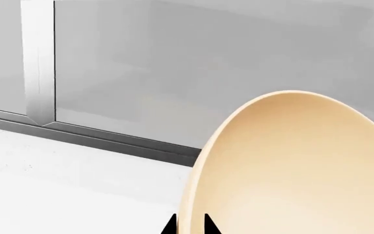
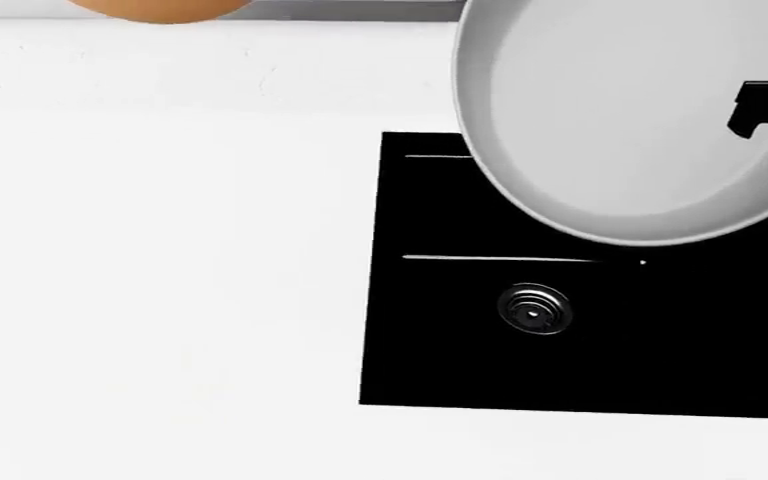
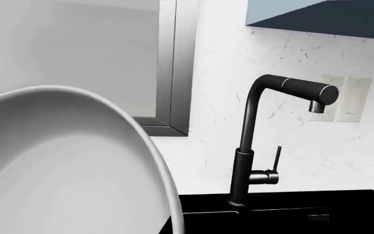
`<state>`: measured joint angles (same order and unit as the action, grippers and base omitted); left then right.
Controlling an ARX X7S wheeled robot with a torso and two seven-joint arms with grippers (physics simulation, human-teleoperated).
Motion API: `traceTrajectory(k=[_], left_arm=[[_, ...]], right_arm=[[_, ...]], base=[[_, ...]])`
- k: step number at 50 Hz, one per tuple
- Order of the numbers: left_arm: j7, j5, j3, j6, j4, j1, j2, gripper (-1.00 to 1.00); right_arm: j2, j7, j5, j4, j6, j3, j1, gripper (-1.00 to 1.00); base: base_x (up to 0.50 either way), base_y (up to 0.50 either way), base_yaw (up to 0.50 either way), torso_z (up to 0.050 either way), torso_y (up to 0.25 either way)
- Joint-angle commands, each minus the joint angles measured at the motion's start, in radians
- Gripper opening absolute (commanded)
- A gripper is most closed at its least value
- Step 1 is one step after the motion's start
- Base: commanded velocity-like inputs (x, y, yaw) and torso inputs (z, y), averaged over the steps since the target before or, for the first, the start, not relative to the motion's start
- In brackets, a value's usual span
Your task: Stack the bowls in the sink.
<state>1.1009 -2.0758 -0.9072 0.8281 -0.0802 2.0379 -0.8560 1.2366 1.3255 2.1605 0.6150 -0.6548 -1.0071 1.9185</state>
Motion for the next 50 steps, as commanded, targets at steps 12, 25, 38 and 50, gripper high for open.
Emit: traceTrajectory(k=[12, 25, 38, 50], left_arm=[[-0.005, 0.007, 0.013, -0.006, 0.000, -0.003, -0.003, -1.00], [-0.003, 0.006, 0.018, -0.011, 0.004, -0.011, -0.007, -1.00], [0.003, 0.001, 0.023, -0.009, 0.009, -0.012, -0.016, -1.00], [0.005, -0.001, 0.027, -0.009, 0.008, -0.013, -0.018, -1.00]], right_arm=[[-0.010, -0.015, -0.054, 0.011, -0.018, 0.019, 0.010, -1.00], [-0.024, -0.012, -0.054, 0.010, -0.034, 0.019, 0.014, -1.00], [-0.036, -0.017, -0.059, 0.006, -0.027, 0.018, 0.001, -1.00], [-0.035, -0.012, -0.058, 0.000, -0.029, 0.020, -0.001, -1.00]], base=[[0.33, -0.41, 0.00, 0.000, 0.000], [0.31, -0.08, 0.00, 0.001, 0.002], [0.00, -0.10, 0.00, 0.000, 0.001], [0.01, -0.42, 0.00, 0.000, 0.001]])
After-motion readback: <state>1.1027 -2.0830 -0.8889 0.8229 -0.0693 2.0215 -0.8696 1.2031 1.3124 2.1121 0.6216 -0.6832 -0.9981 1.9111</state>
